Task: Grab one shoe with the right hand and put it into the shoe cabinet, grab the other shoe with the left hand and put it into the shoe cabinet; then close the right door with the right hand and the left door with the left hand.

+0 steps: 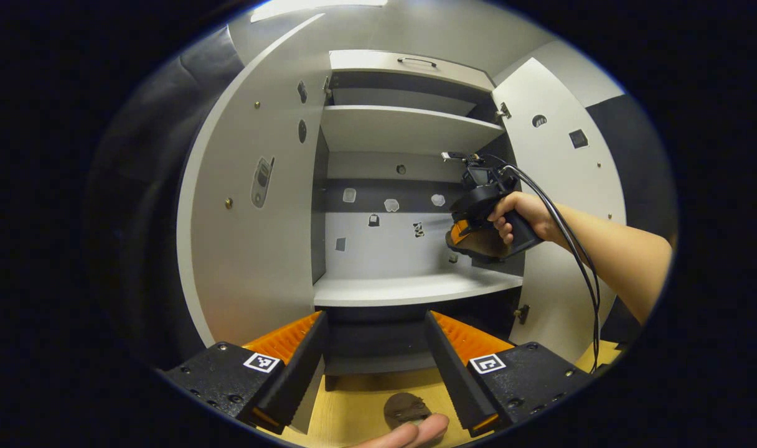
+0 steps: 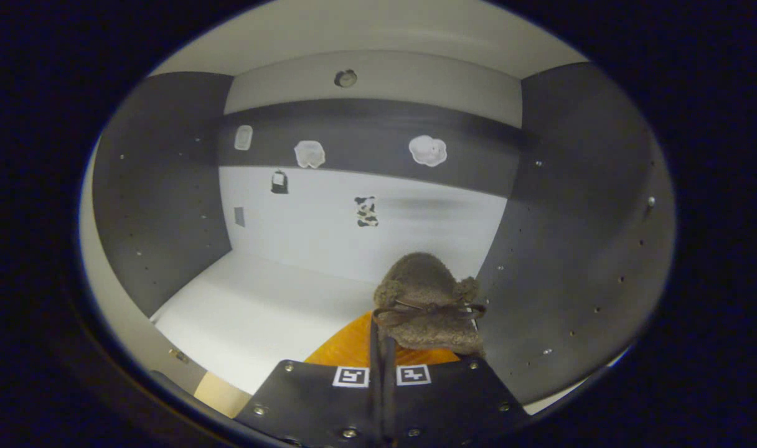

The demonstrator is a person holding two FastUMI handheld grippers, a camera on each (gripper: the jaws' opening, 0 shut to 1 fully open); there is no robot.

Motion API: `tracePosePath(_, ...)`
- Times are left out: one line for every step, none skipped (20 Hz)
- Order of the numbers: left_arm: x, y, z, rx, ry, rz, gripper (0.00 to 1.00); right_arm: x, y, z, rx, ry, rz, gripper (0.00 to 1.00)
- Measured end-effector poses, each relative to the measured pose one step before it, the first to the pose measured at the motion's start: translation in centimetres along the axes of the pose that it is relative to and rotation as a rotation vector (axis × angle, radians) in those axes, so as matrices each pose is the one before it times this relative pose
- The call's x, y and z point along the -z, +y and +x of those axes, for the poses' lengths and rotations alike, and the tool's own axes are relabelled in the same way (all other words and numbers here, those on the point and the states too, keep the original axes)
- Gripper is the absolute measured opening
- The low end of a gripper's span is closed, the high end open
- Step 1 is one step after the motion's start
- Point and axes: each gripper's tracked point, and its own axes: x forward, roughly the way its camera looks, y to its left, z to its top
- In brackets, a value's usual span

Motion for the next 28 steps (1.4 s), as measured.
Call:
tracePosePath(0.486,-0.047,0.249,0.00288,0.01509,-0.00364,0.95,0.574,0.106,0.879,-0.0116,0.02033,-0.00068,0.02)
tracePosePath(0.485,0.092,0.279,-0.00286,0.01457,-0.00217,0.95,0.735,0.381,0.75,-0.01937,0.0197,-0.00092,0.02)
tracePosePath(0.327,0.209,0.255,-0.00584,0.00779,-0.00049,0.95,0.4,0.295,0.701,-0.00686,0.01271,0.0042,0.02)
tracePosePath(0.226,0.124,0.286,-0.00515,0.00573,-0.00422,0.95,0.192,0.315,0.488,-0.00289,0.00768,-0.00145,0.02)
tracePosePath(0.306,0.084,0.262,-0.00166,0.00979,-0.00349,0.95,0.096,0.201,0.395,0.00275,0.00332,-0.00107,0.02)
tracePosePath(0.362,0.149,0.161,-0.00122,0.00867,-0.00491,0.91,0.238,0.507,0.454,-0.00685,0.00243,0.00177,0.03)
tracePosePath(0.348,0.155,0.169,-0.00273,0.01076,-0.00415,0.95,0.155,0.231,0.315,0.00058,0.00562,0.01022,0.03)
tracePosePath(0.4,0.137,0.091,-0.00272,0.01312,-0.00134,0.95,0.386,0.083,0.234,0.00695,0.01133,0.00936,0.03)
tracePosePath(0.192,0.151,-0.029,-0.00147,0.00515,-0.00413,0.95,0.382,0.063,0.223,0.00394,0.01297,0.0006,0.04)
tracePosePath(0.133,0.174,-0.065,-0.00119,0.00239,-0.00292,0.95,0.288,0.047,0.335,0.00704,0.00336,-0.00331,0.04)
tracePosePath(0.134,0.159,-0.109,-0.00263,0.00439,0.00024,0.95,0.028,0.284,0.057,-0.0023,0.00026,0.00885,0.06)
tracePosePath(0.2,0.078,-0.133,0.00206,0.00164,0.00417,0.95,0.126,0.392,-0.002,-0.00554,-0.00082,-0.00249,0.06)
tracePosePath(0.131,0.15,-0.198,-0.00112,0.00358,0.00207,0.95,0.114,0.018,-0.07,0.0037,0.00551,-0.00998,0.07)
tracePosePath(0.091,0.205,-0.146,-0.00172,0.00163,-0.00233,0.95,0.109,0.001,-0.165,0.00419,0.00277,-0.00941,0.12)
tracePosePath(0.037,-0.038,-0.206,0.00487,-0.0019,-0.00584,0.95,-0.024,-0.053,-0.317,0.00653,0.00182,0.00619,0.13)
tracePosePath(0.202,-0.108,-0.135,0.00663,0.00384,-0.00481,0.95,-0.277,-0.019,-0.175,0.00017,-0.01009,0.00822,0.13)
tracePosePath(0.258,-0.049,-0.124,0.00256,0.00768,-0.00275,0.95,-0.409,-0.233,-0.375,0.00877,-0.01498,0.01046,0.31)
tracePosePath(0.156,0.006,-0.093,-0.00043,0.00878,0.00262,0.95,-0.091,-0.348,-0.52,0.01084,-0.00723,0.00984,0.35)
tracePosePath(0.037,-0.022,-0.083,-0.00238,0.00269,-0.00006,0.95,0.053,-0.122,-0.552,0.0052,-0.00058,0.0115,0.36)
tracePosePath(0.012,-0.044,-0.071,0.00164,-0.00111,-0.0015,0.95,0.065,0.125,-0.594,-0.00558,-0.00712,0.00247,0.36)
tracePosePath(0.058,-0.129,-0.088,0.0027,0.00194,-0.00371,0.95,-0.002,-0.067,-0.807,0.00024,-0.01306,-0.00817,0.4)
tracePosePath(0.182,-0.115,-0.051,0.00046,0.00469,-0.002,0.95,0.051,-0.061,-0.89,0.00054,-0.01709,-0.01965,0.46)
tracePosePath(0.153,-0.102,-0.045,-0.00036,0.00627,-0.00049,0.95,-0.178,-0.126,-1.115,0.00215,-0.02657,-0.0233,0.57)
tracePosePath(0.246,0.004,0.017,-0.00109,0.00643,-0.00127,0.95,-0.532,-0.062,-0.926,0.00441,-0.0467,-0.01584,0.62)
tracePosePath(0.193,-0.081,-0.032,0.00082,0.00562,-0.00023,0.95,-0.582,-0.315,-1.197,0.01503,-0.04192,-0.01254,0.74)
tracePosePath(0.312,-0.024,0.046,-0.0018,0.00558,-0.00437,0.95,-0.687,0.195,-1.398,-0.00376,-0.05293,0.00186,0.8)
tracePosePath(0.355,-0.032,0.093,-0.00336,0.00586,-0.00642,0.95,-0.718,0.379,-1.295,-0.00628,-0.03923,0.00506,0.9)
tracePosePath(0.702,-0.007,0.13,-0.0023,0.01658,-0.00796,0.95,-0.392,0.045,-1.745,-0.00148,-0.03539,0.00672,1.0)
